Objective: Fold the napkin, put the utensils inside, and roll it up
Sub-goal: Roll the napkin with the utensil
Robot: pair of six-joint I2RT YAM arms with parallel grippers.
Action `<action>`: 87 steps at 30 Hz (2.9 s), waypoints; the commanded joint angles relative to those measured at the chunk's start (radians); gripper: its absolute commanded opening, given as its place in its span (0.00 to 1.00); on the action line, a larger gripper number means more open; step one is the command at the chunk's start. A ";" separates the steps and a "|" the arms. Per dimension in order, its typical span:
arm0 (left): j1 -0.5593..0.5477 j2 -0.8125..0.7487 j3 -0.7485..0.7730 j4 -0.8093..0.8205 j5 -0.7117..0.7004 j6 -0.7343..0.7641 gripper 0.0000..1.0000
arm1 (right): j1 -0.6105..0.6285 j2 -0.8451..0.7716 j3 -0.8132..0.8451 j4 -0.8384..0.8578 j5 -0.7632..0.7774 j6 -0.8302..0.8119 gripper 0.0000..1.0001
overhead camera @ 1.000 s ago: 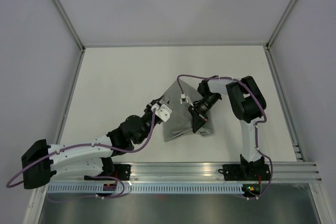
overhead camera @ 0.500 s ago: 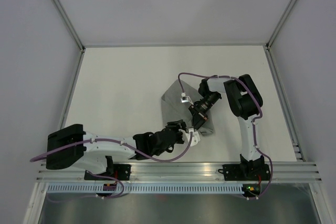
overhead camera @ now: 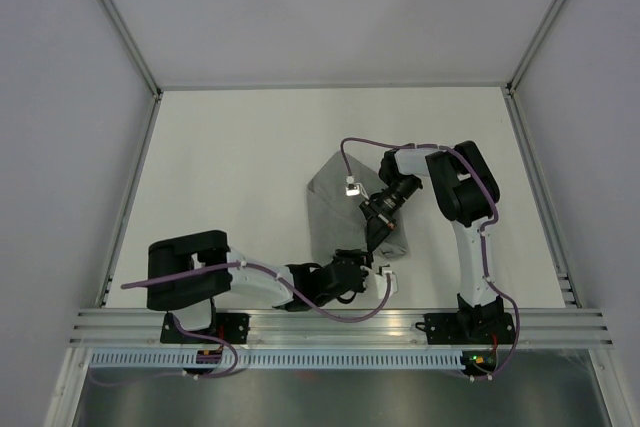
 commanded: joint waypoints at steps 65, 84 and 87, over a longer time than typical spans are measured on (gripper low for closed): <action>0.368 0.162 0.349 -0.542 0.817 -0.302 0.02 | -0.146 -0.393 -0.100 0.495 0.118 0.341 0.57; 0.475 0.343 0.610 -0.831 1.104 -0.359 0.02 | -0.285 -1.108 -0.642 0.804 0.115 0.101 0.61; 0.486 0.373 0.640 -0.858 1.121 -0.362 0.02 | -0.279 -1.182 -0.673 0.732 0.103 0.009 0.63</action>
